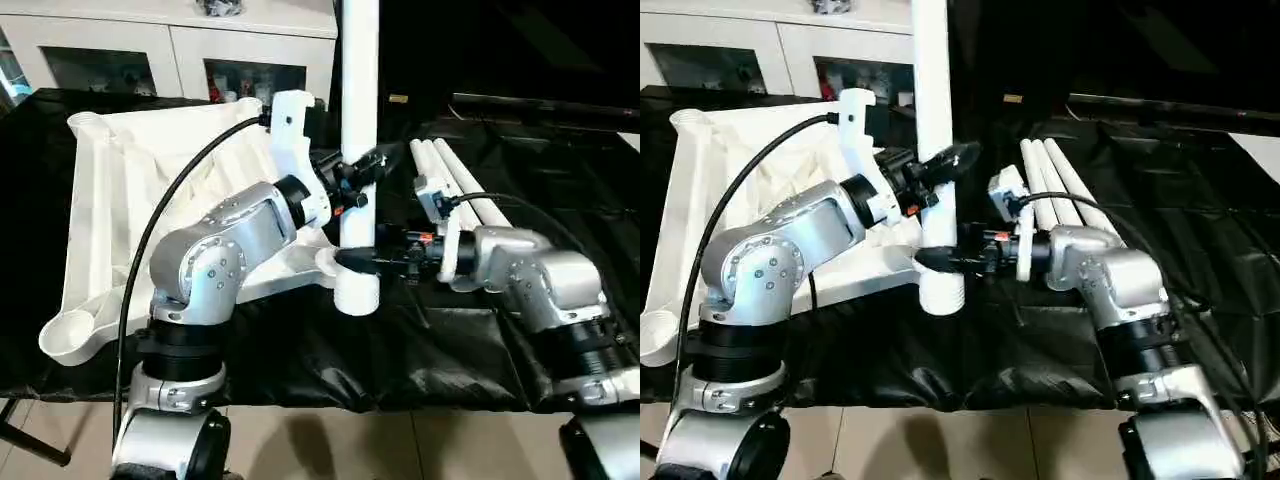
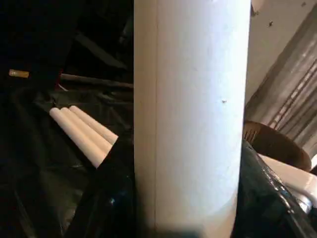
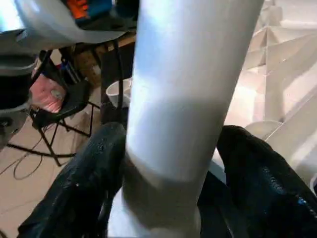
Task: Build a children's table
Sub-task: Pick table leg
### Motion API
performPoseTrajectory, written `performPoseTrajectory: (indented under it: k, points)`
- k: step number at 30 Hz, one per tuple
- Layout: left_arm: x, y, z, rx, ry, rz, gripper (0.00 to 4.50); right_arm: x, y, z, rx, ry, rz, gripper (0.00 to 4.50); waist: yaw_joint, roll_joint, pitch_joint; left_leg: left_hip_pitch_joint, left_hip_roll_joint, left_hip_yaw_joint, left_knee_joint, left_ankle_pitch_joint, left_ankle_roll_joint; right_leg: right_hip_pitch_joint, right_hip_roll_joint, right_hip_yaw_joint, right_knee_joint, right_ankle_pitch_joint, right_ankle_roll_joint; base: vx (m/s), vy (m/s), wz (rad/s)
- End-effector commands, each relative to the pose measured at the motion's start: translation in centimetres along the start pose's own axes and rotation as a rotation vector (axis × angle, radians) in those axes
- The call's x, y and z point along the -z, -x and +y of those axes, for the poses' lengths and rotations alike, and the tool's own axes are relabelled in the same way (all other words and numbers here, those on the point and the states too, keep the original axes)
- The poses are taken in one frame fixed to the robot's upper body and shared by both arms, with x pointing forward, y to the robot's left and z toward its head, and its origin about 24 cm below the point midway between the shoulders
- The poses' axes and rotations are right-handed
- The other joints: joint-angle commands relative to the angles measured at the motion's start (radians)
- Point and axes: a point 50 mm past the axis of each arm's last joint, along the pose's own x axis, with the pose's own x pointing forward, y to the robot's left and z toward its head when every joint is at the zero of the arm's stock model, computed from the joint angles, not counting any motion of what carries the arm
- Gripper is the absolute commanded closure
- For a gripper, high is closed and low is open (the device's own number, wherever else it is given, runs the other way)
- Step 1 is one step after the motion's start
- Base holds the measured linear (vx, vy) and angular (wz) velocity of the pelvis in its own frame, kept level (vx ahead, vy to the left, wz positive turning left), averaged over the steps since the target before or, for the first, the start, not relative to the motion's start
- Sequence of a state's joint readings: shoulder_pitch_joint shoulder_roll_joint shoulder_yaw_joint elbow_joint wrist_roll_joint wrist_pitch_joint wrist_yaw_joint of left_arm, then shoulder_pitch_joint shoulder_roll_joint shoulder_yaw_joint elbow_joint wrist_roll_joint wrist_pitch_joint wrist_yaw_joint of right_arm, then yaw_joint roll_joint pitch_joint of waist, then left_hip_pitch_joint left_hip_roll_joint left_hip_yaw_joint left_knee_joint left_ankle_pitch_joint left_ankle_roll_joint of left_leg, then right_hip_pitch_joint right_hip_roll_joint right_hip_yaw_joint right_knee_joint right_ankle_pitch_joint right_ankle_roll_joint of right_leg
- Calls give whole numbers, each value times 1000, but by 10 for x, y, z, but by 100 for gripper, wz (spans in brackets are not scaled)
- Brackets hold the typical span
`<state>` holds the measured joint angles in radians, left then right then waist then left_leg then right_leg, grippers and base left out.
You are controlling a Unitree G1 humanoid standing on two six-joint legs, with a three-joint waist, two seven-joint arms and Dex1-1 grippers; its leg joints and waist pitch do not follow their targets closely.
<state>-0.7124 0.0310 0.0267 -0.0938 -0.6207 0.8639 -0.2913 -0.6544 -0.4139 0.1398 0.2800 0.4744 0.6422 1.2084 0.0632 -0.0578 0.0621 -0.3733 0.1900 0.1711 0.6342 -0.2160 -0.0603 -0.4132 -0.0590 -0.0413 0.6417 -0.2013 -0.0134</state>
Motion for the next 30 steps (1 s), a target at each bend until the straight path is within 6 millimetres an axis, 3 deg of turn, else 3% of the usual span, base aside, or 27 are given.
performPoseTrajectory:
  k: [1,13,24,26,30]
  points:
    - [-2,-1,-6,36,-25,-10,266,-1,2,1,-12,8,41,124,4,-14,-76,6,34,-3,-62,45,85,70,-70,42,-61,-4,-261,0,0,0]
    - [2,0,-18,133,-26,15,266,4,-1,-3,-21,-16,53,124,3,-19,-75,6,35,-3,-62,34,79,70,-70,42,-60,-2,-274,0,0,0]
    - [5,0,-20,161,-38,33,266,5,-1,-1,-38,-24,55,124,3,-17,-75,6,35,-4,-62,30,72,71,-70,42,-59,2,-276,0,0,0]
    - [5,1,-21,169,-39,38,266,6,-1,-1,-41,-27,55,162,3,-17,-75,7,35,-4,-62,24,69,71,-70,43,-60,-7,-273,0,0,0]
    - [6,1,-22,175,-41,44,266,7,-2,0,-53,-32,56,180,3,-18,-74,8,35,-4,-63,18,67,71,-69,42,-60,-20,-269,0,0,0]
